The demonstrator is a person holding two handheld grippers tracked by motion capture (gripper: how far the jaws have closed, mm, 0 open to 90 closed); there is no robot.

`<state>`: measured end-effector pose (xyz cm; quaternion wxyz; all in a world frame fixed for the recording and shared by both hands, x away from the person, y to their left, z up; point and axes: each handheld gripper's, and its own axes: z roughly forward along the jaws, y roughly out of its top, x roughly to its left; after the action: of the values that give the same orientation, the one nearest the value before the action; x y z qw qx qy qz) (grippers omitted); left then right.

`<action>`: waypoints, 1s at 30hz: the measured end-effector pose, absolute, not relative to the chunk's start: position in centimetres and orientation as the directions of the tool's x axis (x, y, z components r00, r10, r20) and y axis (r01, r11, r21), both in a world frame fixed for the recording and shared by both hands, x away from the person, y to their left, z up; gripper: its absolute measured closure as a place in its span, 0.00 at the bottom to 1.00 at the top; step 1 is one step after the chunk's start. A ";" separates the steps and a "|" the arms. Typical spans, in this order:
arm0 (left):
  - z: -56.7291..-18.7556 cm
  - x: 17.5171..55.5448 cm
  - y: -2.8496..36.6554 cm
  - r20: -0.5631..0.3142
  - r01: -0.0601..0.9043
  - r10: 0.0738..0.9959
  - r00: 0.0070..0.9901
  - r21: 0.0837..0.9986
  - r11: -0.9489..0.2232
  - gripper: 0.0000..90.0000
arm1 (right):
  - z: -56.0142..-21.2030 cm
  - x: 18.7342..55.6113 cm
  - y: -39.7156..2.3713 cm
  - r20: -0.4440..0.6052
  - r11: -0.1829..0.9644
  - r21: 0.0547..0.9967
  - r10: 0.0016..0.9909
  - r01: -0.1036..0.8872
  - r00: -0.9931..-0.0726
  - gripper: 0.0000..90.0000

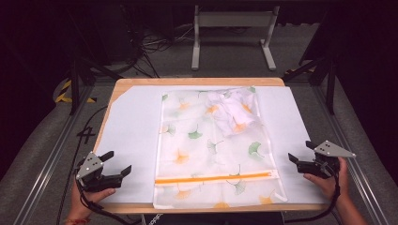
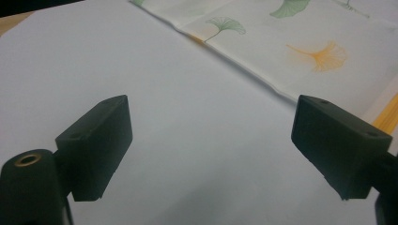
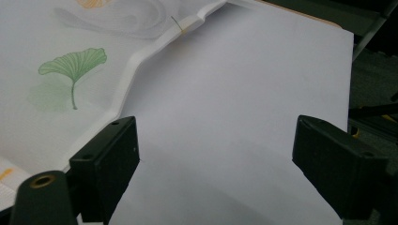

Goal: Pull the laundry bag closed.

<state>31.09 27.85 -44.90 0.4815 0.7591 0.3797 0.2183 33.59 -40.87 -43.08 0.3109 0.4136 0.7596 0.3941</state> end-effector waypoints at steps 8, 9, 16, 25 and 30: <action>-45.1 30.8 27.4 -0.028 0.373 0.791 0.611 0.891 -0.257 0.12 | -43.0 32.9 -41.0 -0.150 0.339 0.863 0.880 0.374 -0.451 0.17; -45.1 30.7 27.4 -0.022 0.375 0.793 0.608 0.889 -0.263 0.12 | -43.0 32.8 -41.0 -0.146 0.332 0.866 0.884 0.375 -0.444 0.17; -45.0 30.6 27.3 -0.036 0.370 0.791 0.611 0.896 -0.246 0.11 | -42.9 32.1 -40.6 -0.150 0.335 0.865 0.883 0.375 -0.444 0.15; -45.1 30.8 27.1 -0.027 0.381 0.793 0.608 0.886 -0.262 0.12 | -43.2 32.2 -40.1 -0.171 0.365 0.849 0.874 0.382 -0.455 0.15; -45.2 30.8 26.9 -0.030 0.389 0.794 0.607 0.883 -0.264 0.12 | -43.1 32.0 -39.8 -0.169 0.373 0.849 0.863 0.374 -0.475 0.15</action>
<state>30.81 26.94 -45.19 0.4675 0.7650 0.3865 0.2165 31.98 -39.83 -43.12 0.3152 0.4036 0.7661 0.3884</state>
